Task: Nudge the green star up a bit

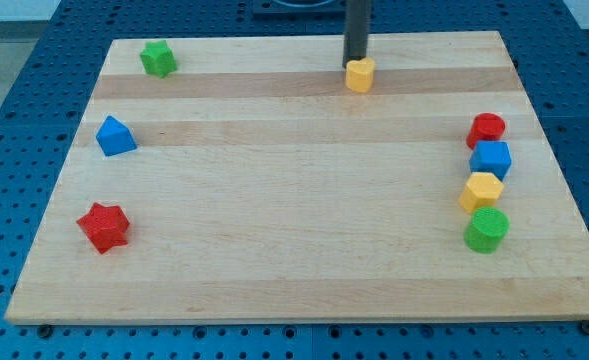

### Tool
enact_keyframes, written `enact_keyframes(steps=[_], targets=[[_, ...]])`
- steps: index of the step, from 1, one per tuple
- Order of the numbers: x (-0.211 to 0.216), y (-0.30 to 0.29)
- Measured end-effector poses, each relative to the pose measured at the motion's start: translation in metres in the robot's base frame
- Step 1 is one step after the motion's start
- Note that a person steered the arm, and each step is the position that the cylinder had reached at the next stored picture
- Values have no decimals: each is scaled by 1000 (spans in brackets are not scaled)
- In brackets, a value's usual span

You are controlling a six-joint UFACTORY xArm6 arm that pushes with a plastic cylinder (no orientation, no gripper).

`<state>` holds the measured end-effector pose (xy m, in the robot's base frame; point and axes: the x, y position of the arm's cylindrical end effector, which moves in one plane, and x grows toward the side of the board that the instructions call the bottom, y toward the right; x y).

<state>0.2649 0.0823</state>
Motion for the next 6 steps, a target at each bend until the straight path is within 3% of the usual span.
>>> enact_keyframes(steps=[3,4,5,6], targets=[[64,-26],[66,29],[75,0],[94,19]])
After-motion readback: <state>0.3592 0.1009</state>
